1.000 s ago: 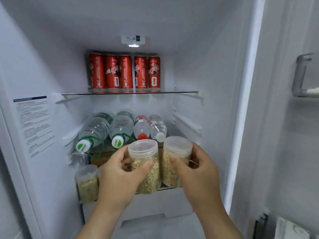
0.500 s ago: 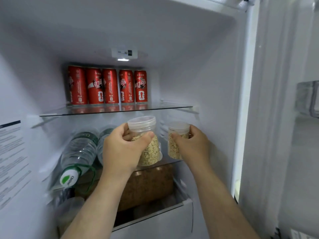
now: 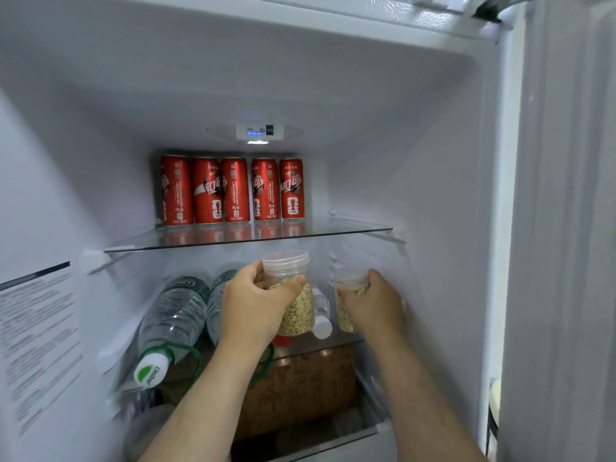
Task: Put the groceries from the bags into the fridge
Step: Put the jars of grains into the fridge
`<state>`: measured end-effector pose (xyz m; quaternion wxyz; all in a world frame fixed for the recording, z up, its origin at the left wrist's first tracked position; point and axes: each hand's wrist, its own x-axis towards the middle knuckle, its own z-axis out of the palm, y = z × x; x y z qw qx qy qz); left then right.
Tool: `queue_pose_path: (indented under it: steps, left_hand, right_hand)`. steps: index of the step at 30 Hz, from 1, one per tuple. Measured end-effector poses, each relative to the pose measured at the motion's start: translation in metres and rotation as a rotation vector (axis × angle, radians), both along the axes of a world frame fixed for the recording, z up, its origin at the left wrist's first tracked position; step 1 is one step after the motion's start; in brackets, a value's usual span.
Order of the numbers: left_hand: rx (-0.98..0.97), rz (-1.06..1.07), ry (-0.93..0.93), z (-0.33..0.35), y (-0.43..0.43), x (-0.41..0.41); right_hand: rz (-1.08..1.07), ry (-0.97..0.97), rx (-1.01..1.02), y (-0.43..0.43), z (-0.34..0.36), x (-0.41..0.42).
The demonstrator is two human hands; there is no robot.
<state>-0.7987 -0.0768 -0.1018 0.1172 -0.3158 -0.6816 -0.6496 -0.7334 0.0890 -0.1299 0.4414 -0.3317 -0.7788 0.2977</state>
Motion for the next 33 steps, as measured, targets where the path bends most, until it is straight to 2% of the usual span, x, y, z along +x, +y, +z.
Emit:
queue_pose_path:
  steps: [4, 11, 17, 21, 28, 33]
  left_hand:
    - [-0.009, 0.011, 0.006, 0.0, 0.003, -0.004]
    - [-0.005, -0.009, 0.023, 0.002, 0.007, -0.007]
    - [-0.011, -0.001, 0.037, 0.005, 0.009, -0.013]
    - [-0.039, -0.031, 0.041, 0.01, 0.011, -0.016]
    - [-0.04, -0.06, -0.027, 0.013, 0.018, -0.034]
    - [-0.057, -0.052, -0.037, 0.02, 0.019, -0.043]
  right_hand:
    - [0.016, -0.041, 0.03, 0.0, -0.002, -0.003]
    - [0.105, -0.255, 0.279, 0.006, -0.014, 0.01]
    - [0.08, -0.199, 0.314, 0.008, -0.005, -0.002]
    - [0.095, -0.189, 0.26, 0.019, 0.004, -0.016]
    - [0.143, -0.163, 0.05, 0.045, 0.014, -0.049]
    - [0.146, -0.189, 0.023, 0.054, 0.018, -0.072]
